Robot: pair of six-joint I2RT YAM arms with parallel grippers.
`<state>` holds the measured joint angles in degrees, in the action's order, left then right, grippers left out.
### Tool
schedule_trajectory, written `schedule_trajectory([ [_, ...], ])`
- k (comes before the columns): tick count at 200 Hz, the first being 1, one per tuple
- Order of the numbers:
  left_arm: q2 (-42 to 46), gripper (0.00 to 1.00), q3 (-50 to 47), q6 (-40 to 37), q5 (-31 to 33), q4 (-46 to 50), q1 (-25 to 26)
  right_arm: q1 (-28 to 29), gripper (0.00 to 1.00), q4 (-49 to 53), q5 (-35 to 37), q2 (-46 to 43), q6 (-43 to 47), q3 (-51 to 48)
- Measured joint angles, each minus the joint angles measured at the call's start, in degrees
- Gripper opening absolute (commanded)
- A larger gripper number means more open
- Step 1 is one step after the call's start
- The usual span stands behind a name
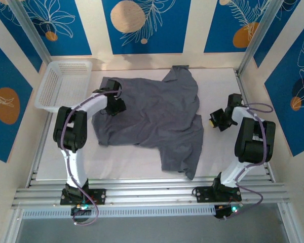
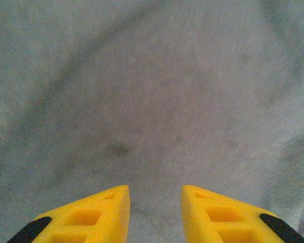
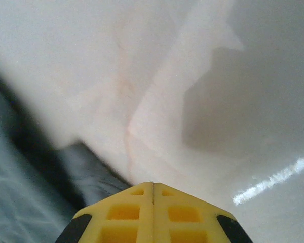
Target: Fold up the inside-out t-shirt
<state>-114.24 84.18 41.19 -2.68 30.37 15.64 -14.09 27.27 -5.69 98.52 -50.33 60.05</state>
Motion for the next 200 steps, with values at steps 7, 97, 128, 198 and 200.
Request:
schedule_trajectory([
  [7,0.9,0.36,0.0,-0.5,-0.4,0.3,-0.5,-0.4,0.00,0.3,-0.7,0.1,1.0,1.5],
  [97,35.6,0.41,-18.0,-2.7,-2.3,0.8,-1.1,23.6,0.26,21.0,2.6,-44.5,-8.3,-19.0],
  [128,35.2,0.41,-20.6,-2.8,-2.3,2.6,-1.1,34.7,0.26,31.7,3.1,-43.3,-14.0,-23.0],
  [198,34.2,0.41,-20.7,-2.7,-2.4,2.8,-1.1,49.4,0.36,31.3,2.1,-41.2,-25.0,-30.0],
  [200,34.2,0.41,-20.7,-2.7,-2.4,2.8,-1.0,49.4,0.36,31.0,2.1,-41.0,-25.2,-30.0],
])
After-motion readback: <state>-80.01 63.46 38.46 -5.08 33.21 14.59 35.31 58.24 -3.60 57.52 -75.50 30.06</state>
